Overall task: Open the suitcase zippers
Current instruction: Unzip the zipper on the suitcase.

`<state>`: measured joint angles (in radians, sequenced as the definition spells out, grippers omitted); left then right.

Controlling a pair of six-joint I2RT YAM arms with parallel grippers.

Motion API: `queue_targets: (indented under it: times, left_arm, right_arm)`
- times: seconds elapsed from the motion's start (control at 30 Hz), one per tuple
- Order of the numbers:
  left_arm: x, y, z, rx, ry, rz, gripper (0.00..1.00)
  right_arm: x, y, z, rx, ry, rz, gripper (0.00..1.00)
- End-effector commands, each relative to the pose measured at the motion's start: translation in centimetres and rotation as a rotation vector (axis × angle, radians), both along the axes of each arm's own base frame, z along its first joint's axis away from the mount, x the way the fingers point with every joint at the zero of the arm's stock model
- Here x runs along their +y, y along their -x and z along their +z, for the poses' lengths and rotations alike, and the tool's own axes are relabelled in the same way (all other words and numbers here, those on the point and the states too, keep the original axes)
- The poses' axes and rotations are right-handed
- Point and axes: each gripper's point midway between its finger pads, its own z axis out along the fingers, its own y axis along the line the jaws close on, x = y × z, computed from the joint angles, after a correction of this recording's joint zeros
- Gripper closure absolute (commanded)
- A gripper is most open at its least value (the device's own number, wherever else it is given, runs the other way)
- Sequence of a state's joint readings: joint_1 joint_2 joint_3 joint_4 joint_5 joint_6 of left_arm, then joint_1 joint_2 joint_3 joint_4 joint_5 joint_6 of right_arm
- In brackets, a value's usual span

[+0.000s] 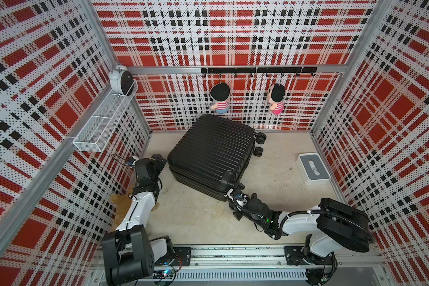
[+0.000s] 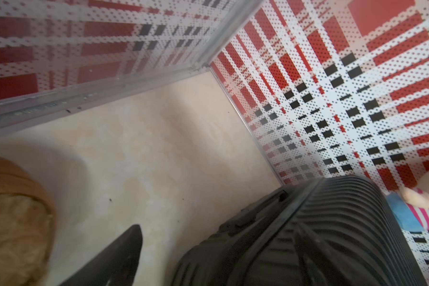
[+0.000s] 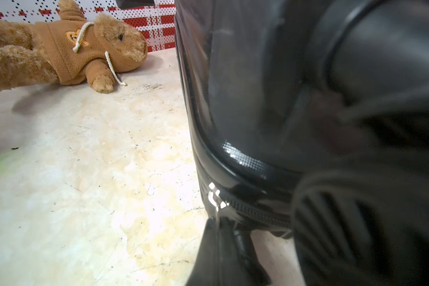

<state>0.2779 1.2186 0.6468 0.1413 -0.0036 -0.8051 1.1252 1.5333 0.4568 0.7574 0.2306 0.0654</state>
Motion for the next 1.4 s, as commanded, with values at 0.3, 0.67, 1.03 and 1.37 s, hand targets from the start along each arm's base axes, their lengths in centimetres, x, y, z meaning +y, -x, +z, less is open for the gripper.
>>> queue_targets:
  times: [0.3, 0.67, 1.03, 1.37]
  left_arm:
    - [-2.0, -4.7, -7.1, 0.133, 0.099, -0.15, 0.19]
    - [-11.8, -4.8, -9.4, 0.22, 0.06, -0.405, 0.22]
    - [-22.1, 1.8, -8.3, 0.212, 0.006, -0.568, 0.23]
    - [-30.7, 7.0, -9.6, 0.248, -0.007, -0.721, 0.23]
  right_arm:
    - [1.1, 1.4, 1.6, 0.058, -0.017, 0.016, 1.0]
    - [-1.1, 1.4, 0.4, 0.157, 0.046, -0.102, 1.0]
    - [-5.9, 2.4, 0.9, 0.22, 0.014, -0.21, 1.0]
    - [-3.9, 2.3, 0.6, 0.222, 0.019, -0.17, 1.0]
